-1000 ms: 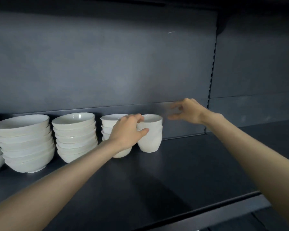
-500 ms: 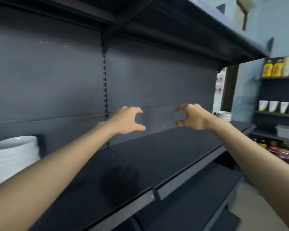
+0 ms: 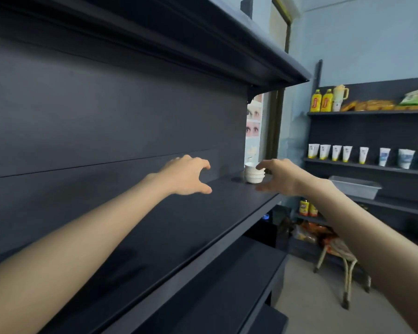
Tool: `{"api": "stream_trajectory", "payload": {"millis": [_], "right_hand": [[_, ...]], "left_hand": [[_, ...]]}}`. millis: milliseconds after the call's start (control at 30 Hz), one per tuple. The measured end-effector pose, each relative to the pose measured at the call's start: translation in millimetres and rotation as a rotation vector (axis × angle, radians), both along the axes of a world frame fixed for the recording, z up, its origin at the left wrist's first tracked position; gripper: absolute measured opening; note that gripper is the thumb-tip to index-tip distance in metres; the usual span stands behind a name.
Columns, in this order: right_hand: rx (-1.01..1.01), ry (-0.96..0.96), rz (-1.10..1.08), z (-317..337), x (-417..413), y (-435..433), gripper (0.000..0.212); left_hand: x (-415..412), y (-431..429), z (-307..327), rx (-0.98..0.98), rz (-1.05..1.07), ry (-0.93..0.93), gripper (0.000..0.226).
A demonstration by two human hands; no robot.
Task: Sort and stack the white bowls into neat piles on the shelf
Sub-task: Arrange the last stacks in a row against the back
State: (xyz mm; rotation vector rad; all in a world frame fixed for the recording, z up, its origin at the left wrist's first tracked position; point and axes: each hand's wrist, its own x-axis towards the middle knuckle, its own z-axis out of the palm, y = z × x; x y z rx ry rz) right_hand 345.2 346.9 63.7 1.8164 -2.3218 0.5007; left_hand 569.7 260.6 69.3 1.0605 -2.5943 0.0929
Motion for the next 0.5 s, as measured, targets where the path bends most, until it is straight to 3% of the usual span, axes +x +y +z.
{"api": "stream_trajectory", "payload": {"millis": [500], "right_hand": [[-0.01,0.053,-0.107,-10,-253,-149,0.058]], "left_hand": [[-277,-176,-15,-0.225,-0.133,-0.119,0.049]]}}
